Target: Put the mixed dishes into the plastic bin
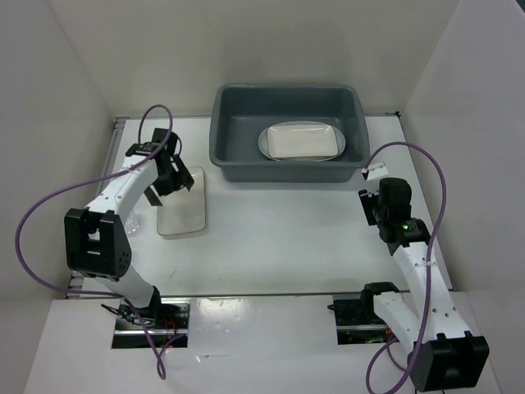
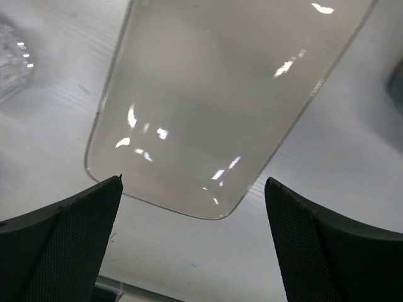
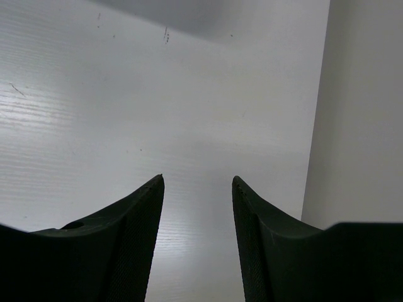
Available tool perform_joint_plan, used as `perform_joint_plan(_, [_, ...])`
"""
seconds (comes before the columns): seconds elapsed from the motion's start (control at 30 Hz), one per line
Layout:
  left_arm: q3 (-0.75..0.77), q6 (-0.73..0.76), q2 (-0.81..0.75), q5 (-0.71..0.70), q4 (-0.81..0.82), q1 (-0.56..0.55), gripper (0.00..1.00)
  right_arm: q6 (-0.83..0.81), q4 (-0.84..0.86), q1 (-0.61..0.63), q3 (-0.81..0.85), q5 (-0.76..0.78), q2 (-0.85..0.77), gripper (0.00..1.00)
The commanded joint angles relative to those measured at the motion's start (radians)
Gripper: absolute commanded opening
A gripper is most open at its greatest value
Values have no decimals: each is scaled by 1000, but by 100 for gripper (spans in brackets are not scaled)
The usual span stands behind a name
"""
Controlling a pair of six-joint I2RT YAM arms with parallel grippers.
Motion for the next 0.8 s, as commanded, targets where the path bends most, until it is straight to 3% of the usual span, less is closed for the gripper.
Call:
perform_joint_plan(0.0, [-61,0,-36,79,172,-42,100,-6,51,10,0,2,-14,53])
perform_joint_plan(0.23, [-128,-34,37,74,310,-154,100,-6,51,10,0,2,-14,54])
perform_joint_plan(0.53, [-30,-64,284,-86,258,-271,100,-6,42,10,0,-7,-14,57])
perform_joint_plan(0.63, [-10,-64,324,-106,249,-282,92,-6,42,10,0,-7,-5,58])
perform_joint_plan(0.77, [-10,-55,335,-106,249,-291,66,-6,42,10,0,-7,-5,59])
